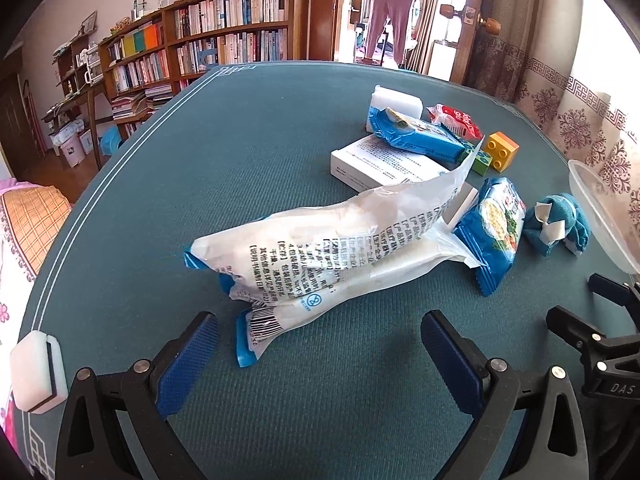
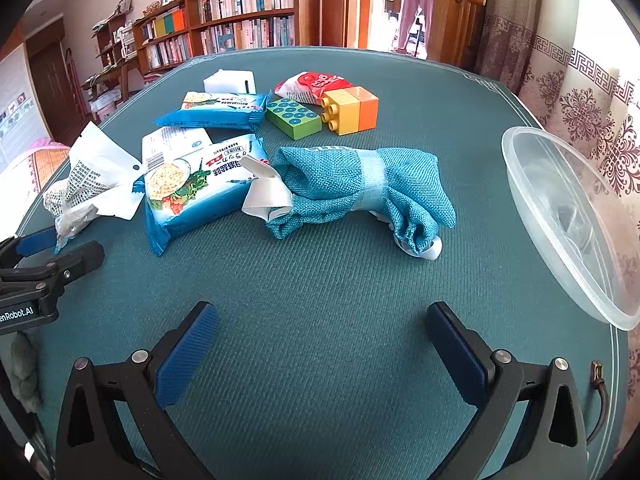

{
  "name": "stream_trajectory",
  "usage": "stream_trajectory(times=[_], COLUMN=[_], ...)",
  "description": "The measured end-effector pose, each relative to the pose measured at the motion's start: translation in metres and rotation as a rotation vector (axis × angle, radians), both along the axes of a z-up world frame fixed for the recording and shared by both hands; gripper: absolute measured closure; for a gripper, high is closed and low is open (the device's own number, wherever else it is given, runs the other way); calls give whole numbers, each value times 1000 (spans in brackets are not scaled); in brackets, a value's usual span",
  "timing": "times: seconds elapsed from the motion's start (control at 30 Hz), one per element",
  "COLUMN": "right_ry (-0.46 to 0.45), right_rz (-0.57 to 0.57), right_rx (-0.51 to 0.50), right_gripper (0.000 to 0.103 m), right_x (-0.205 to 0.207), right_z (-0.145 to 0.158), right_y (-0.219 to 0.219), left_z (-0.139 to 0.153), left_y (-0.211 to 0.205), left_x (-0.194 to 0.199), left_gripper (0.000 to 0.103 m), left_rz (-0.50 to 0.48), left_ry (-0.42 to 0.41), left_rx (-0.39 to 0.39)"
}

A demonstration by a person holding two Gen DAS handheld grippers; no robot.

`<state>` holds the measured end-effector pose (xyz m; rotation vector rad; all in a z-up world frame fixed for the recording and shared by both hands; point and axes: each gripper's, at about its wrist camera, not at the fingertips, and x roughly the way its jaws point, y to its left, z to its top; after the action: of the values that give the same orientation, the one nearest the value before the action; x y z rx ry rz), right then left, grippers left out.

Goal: Organize objects
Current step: 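Approach the white printed plastic bag with the left gripper, then grasp the white plastic bag with the left gripper while the right gripper grasps the teal cloth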

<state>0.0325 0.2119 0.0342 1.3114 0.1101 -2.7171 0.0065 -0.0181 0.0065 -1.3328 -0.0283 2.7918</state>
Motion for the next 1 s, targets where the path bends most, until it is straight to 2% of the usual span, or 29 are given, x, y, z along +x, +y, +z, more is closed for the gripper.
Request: stream_trajectory(times=[0.17, 0.33, 0.73, 0.93, 1.0], right_ry=[1, 1, 1, 1, 2], right_rz=[0, 0, 0, 0, 0], right_rx=[-1, -1, -2, -3, -5], right_gripper=[0, 0, 0, 0, 0], right_x=[0, 0, 0, 0, 0], right_z=[0, 0, 0, 0, 0], right_y=[0, 0, 0, 0, 0], left_z=[10, 17, 8, 7, 7], left_y=[-9, -6, 20, 25, 27], left_x=[5, -6, -32, -34, -33], left_gripper=[0, 0, 1, 10, 19], left_rz=[-18, -78, -214, -211, -201], left_ry=[54, 105, 77, 70, 72], left_rx=[-77, -166, -251, -269, -274])
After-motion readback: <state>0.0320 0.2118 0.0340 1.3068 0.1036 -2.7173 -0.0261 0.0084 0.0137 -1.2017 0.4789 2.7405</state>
